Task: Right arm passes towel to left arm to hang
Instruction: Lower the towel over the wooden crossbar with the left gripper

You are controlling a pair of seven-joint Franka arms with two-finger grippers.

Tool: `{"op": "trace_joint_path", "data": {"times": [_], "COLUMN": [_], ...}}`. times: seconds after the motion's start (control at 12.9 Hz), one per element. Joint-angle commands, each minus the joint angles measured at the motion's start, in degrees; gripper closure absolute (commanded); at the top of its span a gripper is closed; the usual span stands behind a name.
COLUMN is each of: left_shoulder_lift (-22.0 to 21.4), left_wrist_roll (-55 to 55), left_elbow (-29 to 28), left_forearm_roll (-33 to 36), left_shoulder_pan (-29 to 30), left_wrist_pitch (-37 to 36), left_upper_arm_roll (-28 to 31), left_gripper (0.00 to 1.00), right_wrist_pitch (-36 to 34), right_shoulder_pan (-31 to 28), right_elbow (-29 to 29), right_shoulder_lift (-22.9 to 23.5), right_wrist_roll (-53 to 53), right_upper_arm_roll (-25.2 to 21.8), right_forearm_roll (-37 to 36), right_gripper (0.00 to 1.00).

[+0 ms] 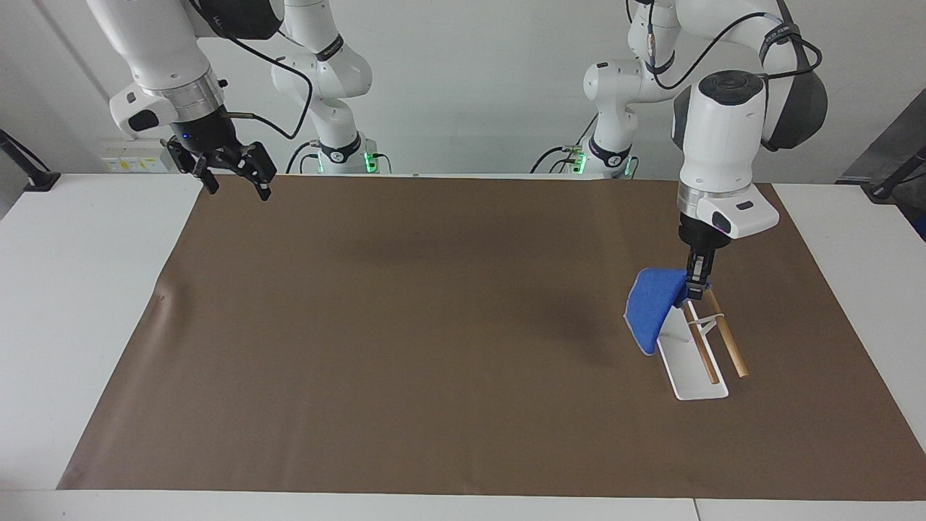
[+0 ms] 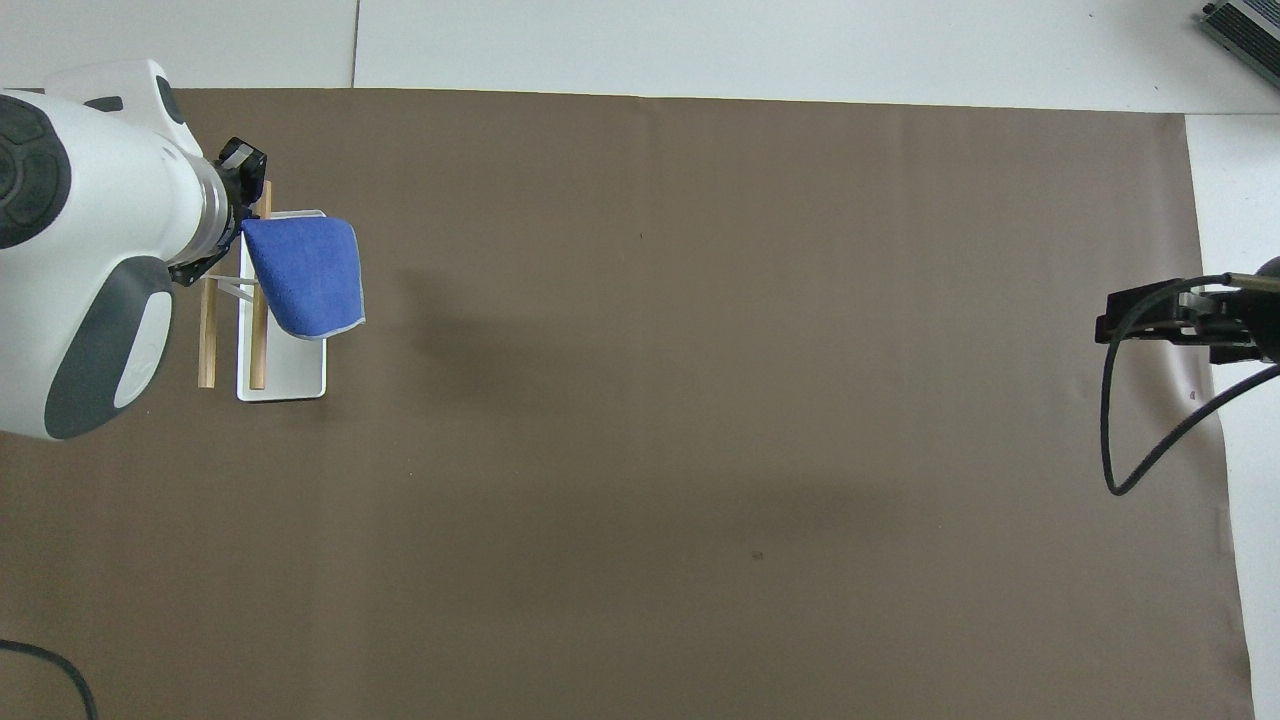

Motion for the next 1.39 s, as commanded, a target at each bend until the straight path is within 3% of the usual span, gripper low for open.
{"op": "trace_joint_path", "data": {"times": [0.0,0.31,1.32], "left_shoulder_lift": [-0.8,-0.1,2.2], "left_wrist_roll": [4.3,8.9,15.9], "left_elbow": [-2.8,-6.3,-5.5], "left_forearm_roll": [1.1,1.1,6.0], "left_shoulder_pan": [0.2,0.5,0.8], "left_wrist_pitch": [4.8,10.6,17.0], "left_upper_arm_roll": [2.9,5.6,11.0], "left_gripper": [1.0,1.0,1.0], "right_wrist_pitch": [0.5,0.5,0.5], "right_shoulder_pan": [-0.3,-0.4,-0.4], "right_elbow": [-1.3,-1.3,-1.7], "right_shoulder_lift": [-1.2,-1.2,-1.4], "right_wrist_roll": [0.5,0.5,0.3], "right_upper_arm_roll": [0.4,0.4,0.4], "right_forearm_roll": [-1.2,-1.2,-1.2], "right_gripper": [0.0,0.0,0.0]}}
